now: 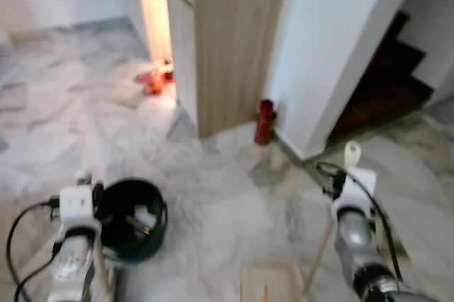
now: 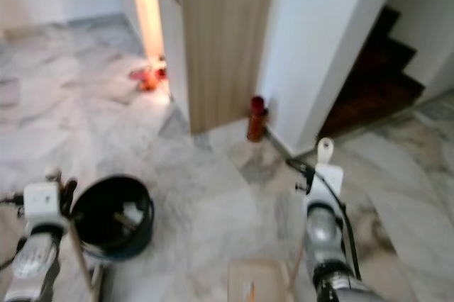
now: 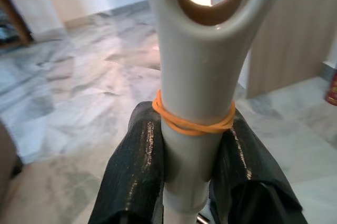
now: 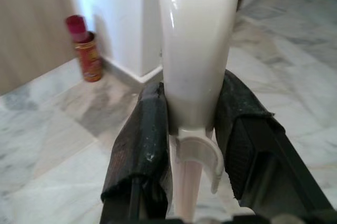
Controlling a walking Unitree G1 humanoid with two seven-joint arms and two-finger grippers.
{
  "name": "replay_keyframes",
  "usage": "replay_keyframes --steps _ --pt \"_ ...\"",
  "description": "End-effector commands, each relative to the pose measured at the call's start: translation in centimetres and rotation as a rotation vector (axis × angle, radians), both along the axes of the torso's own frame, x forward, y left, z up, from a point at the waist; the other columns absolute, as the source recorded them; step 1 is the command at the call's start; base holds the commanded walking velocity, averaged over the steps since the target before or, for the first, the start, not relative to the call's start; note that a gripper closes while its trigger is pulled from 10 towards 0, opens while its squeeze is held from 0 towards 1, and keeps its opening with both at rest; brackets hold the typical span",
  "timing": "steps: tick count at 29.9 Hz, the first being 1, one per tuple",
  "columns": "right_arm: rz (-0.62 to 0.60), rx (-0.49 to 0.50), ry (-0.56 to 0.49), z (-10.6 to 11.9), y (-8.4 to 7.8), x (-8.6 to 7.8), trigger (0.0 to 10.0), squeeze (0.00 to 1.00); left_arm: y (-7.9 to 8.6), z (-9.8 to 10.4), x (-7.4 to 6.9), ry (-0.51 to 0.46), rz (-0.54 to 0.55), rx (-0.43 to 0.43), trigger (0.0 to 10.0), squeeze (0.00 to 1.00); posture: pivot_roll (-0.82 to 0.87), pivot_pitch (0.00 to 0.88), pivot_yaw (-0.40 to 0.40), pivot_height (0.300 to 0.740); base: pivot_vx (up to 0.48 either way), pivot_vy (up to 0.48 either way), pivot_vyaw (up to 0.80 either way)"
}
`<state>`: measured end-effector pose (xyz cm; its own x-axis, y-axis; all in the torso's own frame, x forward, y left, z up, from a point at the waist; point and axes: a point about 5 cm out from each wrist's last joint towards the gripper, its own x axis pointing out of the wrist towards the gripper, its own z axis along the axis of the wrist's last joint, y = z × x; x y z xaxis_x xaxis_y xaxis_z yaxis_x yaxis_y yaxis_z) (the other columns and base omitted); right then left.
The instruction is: Sweep floor
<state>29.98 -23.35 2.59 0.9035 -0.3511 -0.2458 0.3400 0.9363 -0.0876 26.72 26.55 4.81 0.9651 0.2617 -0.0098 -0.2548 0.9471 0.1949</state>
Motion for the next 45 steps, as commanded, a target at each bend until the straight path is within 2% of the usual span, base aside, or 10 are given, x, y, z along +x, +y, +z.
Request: replay_keyframes --steps 1,23,36,45 --pt "0.009 -0.011 -0.033 0.8 0.1 0.6 10.0 0.00 0.2 0.5 0.2 -0.023 0.003 0.004 10.0 0.00 0.14 0.000 -0.046 0.740 0.000 0.000 -0.80" --pt "0.000 0.018 -0.035 0.3 1.2 0.4 10.0 0.00 1.1 1.2 0.8 -0.014 -0.027 0.032 10.0 0.00 0.14 0.000 0.001 0.740 0.000 0.000 -0.80" --pt "0.003 0.013 -0.029 0.3 1.1 0.4 10.0 0.00 0.9 1.0 0.8 -0.009 -0.039 0.031 10.0 0.00 0.14 0.000 -0.008 0.740 0.000 0.000 -0.80" --pt "0.006 0.020 -0.034 0.6 1.5 0.9 10.0 0.00 0.2 0.8 1.5 0.012 -0.078 0.015 10.0 0.00 0.14 0.000 0.011 0.740 0.000 0.000 -0.80"
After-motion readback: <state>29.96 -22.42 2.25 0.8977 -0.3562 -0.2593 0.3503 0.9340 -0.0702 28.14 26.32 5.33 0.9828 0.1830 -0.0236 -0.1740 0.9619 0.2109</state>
